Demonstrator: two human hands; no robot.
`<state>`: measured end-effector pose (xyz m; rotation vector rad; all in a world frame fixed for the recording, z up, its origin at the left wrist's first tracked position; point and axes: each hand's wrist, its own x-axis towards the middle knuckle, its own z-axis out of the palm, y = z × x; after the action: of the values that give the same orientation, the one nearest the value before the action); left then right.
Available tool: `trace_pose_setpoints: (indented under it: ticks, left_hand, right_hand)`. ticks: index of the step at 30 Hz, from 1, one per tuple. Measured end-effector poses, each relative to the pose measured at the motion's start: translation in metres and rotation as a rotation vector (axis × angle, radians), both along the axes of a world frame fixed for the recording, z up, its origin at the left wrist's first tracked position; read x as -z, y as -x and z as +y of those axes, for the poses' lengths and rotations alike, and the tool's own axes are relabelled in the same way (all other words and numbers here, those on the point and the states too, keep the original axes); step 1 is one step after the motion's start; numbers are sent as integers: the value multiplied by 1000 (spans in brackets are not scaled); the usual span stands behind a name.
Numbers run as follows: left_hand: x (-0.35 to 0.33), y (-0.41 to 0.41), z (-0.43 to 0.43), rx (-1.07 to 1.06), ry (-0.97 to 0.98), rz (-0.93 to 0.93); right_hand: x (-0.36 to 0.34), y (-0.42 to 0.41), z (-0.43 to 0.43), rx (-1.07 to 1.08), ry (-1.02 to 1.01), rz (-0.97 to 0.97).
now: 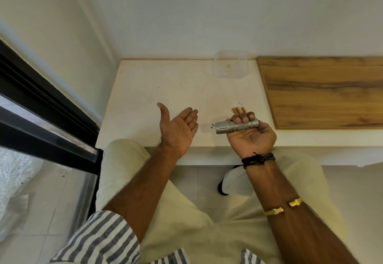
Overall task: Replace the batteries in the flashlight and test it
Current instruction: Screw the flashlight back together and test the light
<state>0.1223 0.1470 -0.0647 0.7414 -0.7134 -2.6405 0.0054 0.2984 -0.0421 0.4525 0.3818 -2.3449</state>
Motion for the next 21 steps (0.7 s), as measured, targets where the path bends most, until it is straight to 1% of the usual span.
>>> trace_pose_setpoints:
  ticks: [21]
  left_hand:
    - [-1,1,4,31,16,-4]
  right_hand:
    - [2,2,3,-3,34,12]
